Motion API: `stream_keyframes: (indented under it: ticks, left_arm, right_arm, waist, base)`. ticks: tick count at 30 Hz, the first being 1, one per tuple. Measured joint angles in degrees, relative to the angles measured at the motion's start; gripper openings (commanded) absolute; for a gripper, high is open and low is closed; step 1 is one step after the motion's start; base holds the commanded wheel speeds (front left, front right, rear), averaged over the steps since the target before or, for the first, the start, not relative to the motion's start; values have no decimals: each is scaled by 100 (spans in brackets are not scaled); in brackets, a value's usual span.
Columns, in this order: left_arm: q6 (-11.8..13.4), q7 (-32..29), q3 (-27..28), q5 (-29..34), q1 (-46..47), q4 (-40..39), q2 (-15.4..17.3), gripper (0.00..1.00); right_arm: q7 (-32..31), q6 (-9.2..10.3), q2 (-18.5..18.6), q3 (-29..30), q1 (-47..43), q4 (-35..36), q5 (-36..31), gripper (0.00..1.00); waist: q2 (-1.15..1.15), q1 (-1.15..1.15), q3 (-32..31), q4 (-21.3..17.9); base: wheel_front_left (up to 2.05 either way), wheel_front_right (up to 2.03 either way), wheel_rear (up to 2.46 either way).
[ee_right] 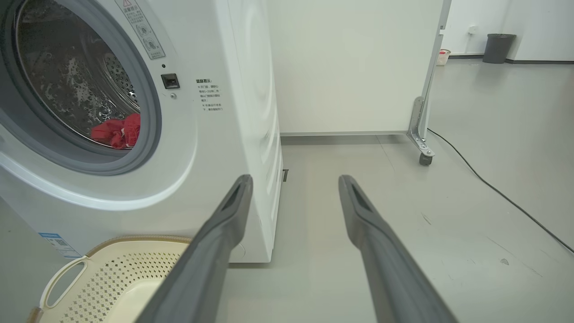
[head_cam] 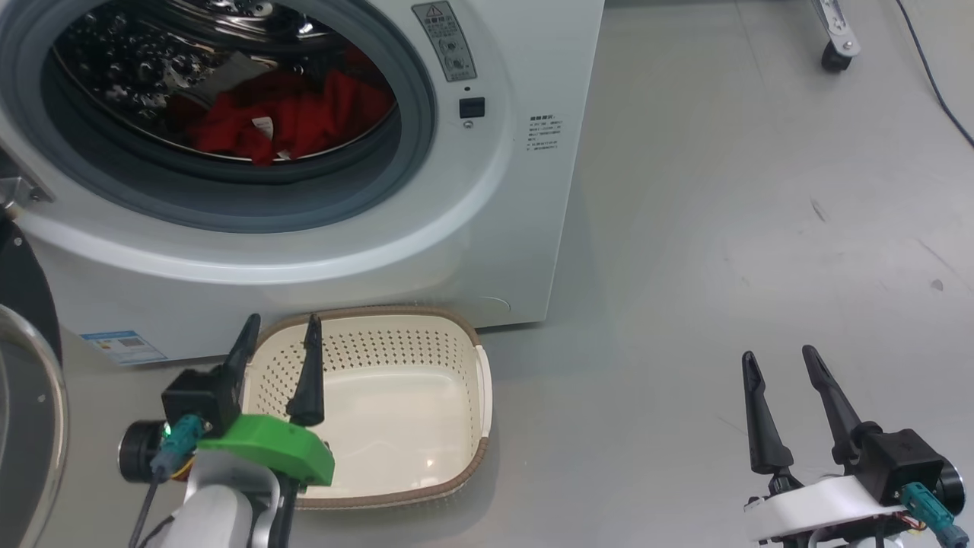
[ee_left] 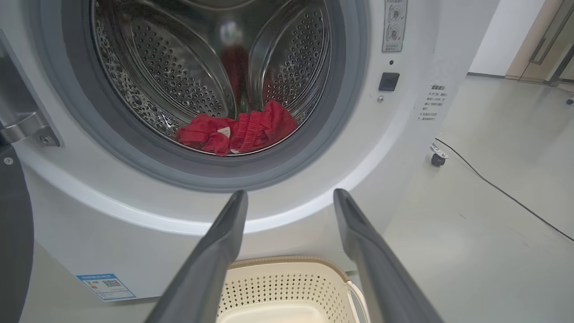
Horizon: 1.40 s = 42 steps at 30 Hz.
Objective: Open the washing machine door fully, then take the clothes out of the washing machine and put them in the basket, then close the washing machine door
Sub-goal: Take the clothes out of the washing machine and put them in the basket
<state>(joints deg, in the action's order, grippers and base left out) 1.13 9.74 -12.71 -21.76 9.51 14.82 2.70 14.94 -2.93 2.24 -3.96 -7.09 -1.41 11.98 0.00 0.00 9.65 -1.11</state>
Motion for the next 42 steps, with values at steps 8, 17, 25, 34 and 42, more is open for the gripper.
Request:
stream_keyframes:
  ticks: [8,17,25,34,42]
  left_arm:
    - [-120,-357,190,-140,962,270,65,100]
    - [-151,-795,519,-200,1971,581,444,100]
    - [-152,-1216,765,-279,2879,883,840,100]
    - [-174,-1618,969,-334,3768,1135,1292,100]
    - [-172,-1934,1132,-334,4284,1469,1694,100]
  right_arm:
    - [0,-52,0,-59,249,134,2,100]
    - [0,-54,0,-57,569,257,111,100]
    - [0,-54,0,-114,907,330,363,100]
    - [0,-48,0,-123,1213,379,665,100]
    - [0,-45,-2,-220,1439,372,892,100]
  waist:
    - [0,0,467,-283]
    - [0,0,1015,-636]
    - [0,1,1565,-1034]
    - [0,1,2158,-1443]
    - [0,1,2603,-1760]
  base:
    - [0,0,0]
    - [0,0,0]
    - [0,0,0]
    - [0,0,0]
    - [0,0,0]
